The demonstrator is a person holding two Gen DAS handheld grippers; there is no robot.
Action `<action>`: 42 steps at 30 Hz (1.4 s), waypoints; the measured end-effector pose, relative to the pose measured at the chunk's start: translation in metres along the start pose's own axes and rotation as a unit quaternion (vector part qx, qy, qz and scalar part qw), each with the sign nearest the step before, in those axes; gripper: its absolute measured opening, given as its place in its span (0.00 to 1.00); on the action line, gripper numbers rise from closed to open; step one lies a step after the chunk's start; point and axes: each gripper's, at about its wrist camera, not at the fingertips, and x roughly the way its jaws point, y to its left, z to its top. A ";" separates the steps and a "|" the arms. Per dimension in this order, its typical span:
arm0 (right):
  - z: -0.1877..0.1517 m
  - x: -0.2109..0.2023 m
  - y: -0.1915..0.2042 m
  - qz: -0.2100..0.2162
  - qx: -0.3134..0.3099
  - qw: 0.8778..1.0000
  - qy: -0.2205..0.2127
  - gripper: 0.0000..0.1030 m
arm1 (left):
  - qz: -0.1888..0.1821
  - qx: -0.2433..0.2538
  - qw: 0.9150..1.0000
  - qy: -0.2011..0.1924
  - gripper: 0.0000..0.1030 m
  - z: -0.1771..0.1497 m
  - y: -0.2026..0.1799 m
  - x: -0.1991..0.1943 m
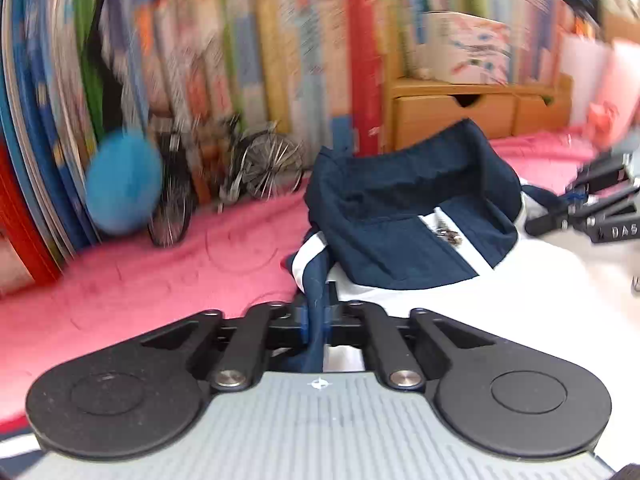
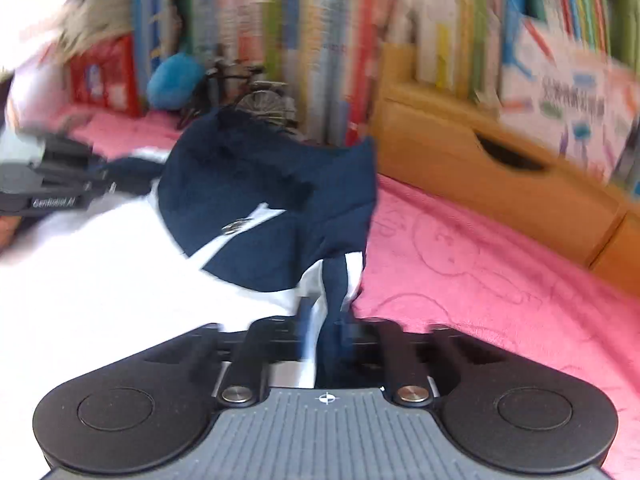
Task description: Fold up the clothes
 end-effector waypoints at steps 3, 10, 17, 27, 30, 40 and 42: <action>0.003 -0.022 0.033 -0.082 -0.073 0.993 -0.048 0.09 | 0.012 -0.004 0.999 -0.050 0.04 0.008 -0.004 -0.024; 0.032 0.015 0.024 -0.179 -0.096 0.976 -0.074 0.09 | 0.081 0.064 0.994 -0.040 0.07 0.019 -0.007 0.018; 0.023 0.082 0.002 -0.237 -0.044 0.971 0.000 0.05 | 0.111 0.093 0.989 0.030 0.12 0.011 -0.010 0.063; 0.017 -0.011 -0.031 -0.117 0.053 0.991 -0.047 0.53 | 0.064 -0.159 0.984 -0.042 0.73 -0.029 0.056 -0.078; 0.008 -0.048 -0.026 -0.048 0.055 0.995 -0.065 0.64 | 0.169 -0.210 0.962 -0.038 0.76 -0.064 0.093 -0.124; -0.024 -0.094 0.055 0.112 0.061 0.991 -0.031 0.69 | 0.424 -0.365 0.828 0.031 0.83 -0.157 0.225 -0.182; -0.032 -0.106 0.072 0.122 0.052 0.991 -0.022 0.69 | 0.434 -0.400 0.806 0.038 0.83 -0.168 0.247 -0.176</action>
